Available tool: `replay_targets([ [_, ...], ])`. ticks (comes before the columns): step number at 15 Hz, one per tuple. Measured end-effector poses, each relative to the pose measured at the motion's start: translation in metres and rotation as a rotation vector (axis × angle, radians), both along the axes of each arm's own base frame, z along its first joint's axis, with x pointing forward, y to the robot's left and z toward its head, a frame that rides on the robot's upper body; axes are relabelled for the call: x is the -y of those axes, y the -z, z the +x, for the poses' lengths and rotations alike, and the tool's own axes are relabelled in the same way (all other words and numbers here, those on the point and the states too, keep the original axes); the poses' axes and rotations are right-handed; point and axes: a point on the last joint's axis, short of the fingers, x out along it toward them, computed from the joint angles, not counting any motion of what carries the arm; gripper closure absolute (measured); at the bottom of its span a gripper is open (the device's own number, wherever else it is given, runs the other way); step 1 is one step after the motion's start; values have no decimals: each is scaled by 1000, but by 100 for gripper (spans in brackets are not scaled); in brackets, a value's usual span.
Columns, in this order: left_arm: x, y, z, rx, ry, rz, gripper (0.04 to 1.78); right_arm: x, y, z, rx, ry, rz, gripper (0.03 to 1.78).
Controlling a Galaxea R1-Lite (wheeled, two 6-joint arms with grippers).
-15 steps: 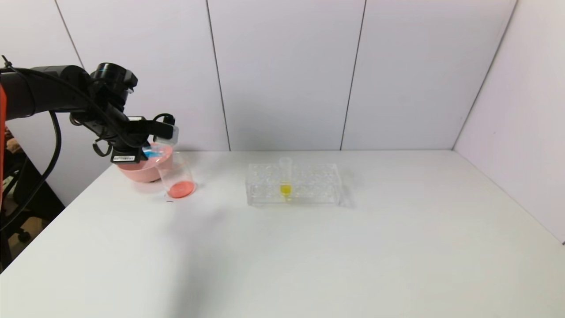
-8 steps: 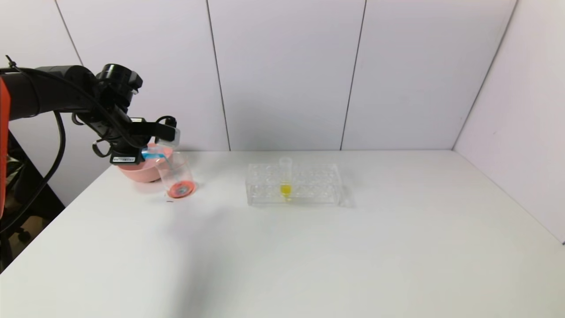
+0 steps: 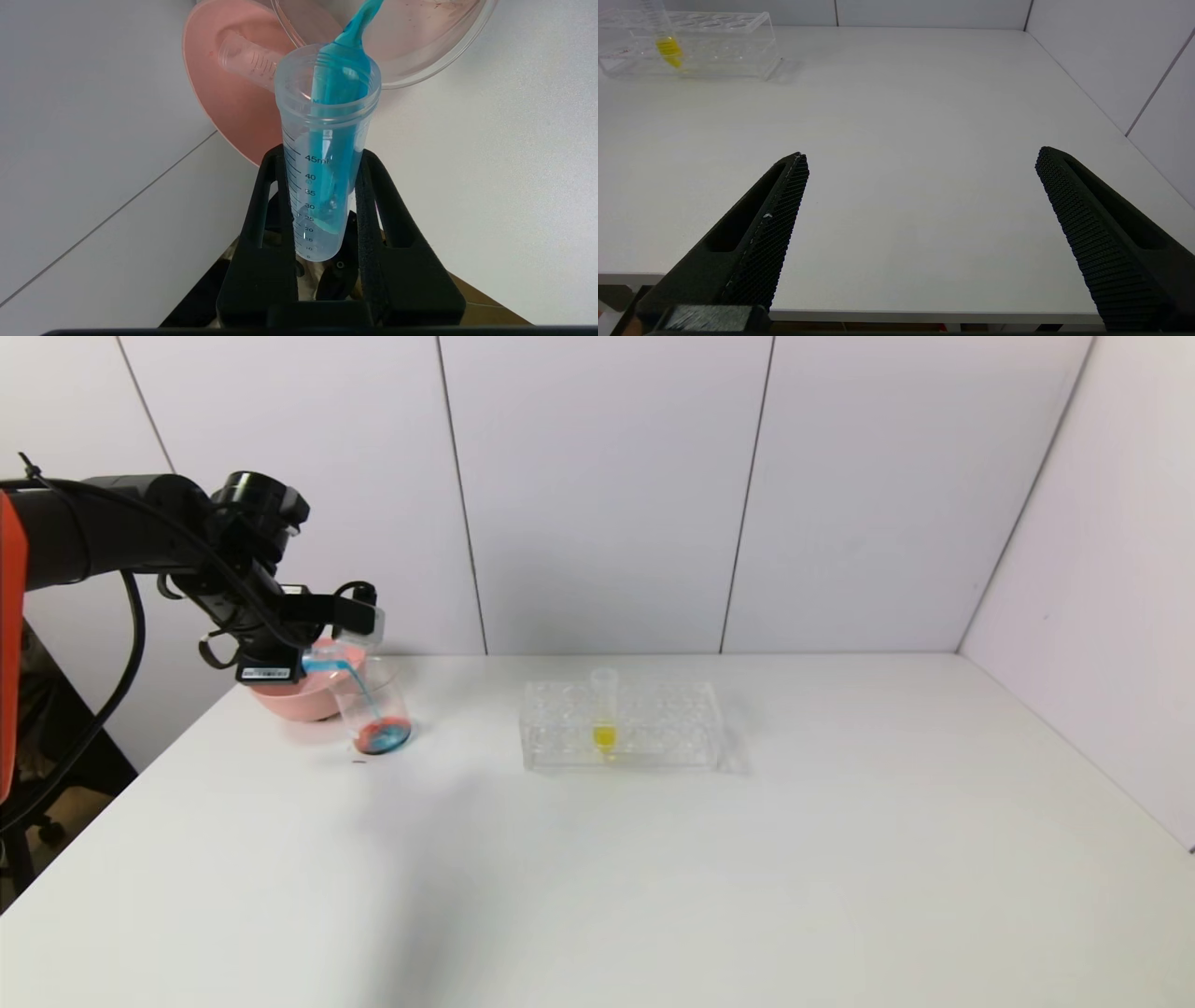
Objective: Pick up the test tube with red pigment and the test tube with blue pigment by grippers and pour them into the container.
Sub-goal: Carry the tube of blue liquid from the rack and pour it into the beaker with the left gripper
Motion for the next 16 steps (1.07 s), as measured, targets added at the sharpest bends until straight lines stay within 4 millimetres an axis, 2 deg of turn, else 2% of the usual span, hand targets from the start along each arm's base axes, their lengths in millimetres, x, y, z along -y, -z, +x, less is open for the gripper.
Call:
replay_targets([
  [16,9,2,0,0,-86,82,144,0,0,0,0,0,0,4],
])
